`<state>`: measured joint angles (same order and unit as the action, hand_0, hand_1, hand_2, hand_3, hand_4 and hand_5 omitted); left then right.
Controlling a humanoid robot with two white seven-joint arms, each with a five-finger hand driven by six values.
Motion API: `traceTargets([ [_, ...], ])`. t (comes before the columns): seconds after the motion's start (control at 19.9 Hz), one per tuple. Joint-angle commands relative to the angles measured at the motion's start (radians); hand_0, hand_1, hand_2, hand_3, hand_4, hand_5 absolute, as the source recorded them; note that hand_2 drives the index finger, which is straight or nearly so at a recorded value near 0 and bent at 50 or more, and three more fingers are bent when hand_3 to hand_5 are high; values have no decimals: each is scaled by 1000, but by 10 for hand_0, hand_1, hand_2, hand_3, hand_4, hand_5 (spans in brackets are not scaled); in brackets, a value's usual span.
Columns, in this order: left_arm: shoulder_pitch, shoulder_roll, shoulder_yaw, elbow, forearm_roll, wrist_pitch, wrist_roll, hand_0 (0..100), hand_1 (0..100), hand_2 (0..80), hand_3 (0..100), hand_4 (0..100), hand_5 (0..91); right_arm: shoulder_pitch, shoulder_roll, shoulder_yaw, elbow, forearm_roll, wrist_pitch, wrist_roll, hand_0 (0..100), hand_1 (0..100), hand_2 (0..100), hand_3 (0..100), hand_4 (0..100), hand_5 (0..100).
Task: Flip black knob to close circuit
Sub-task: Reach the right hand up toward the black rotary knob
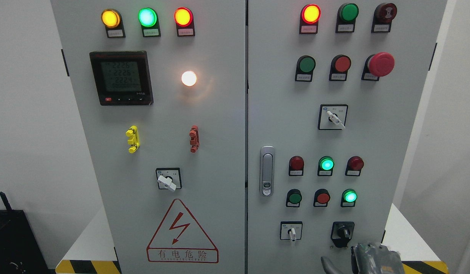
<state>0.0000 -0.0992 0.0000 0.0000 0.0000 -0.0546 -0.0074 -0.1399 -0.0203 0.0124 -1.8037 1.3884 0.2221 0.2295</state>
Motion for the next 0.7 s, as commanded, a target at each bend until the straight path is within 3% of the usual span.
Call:
traceTargets([
  [0.0, 34, -1, 11, -34, 8, -1, 0, 0, 0, 0, 51, 27, 0, -20, -33, -45, 70, -5, -3, 1, 0, 0, 874, 1000, 799, 807],
  [0.15, 34, -1, 11, -34, 8, -1, 0, 0, 0, 0, 51, 27, 0, -21, -36, -48, 76, -44, 0, -1, 0, 0, 874, 1000, 799, 807],
  [0.25, 34, -1, 11, -34, 8, -1, 0, 0, 0, 0, 50, 27, 0, -21, -56, -48, 78, -54, 2, -9, 0, 0, 874, 1000, 799, 808],
  [0.65, 34, -1, 11, -34, 8, -1, 0, 0, 0, 0, 49, 27, 0, -49, -56, -46, 103, -54, 8, -22, 0, 0, 874, 1000, 798, 811],
])
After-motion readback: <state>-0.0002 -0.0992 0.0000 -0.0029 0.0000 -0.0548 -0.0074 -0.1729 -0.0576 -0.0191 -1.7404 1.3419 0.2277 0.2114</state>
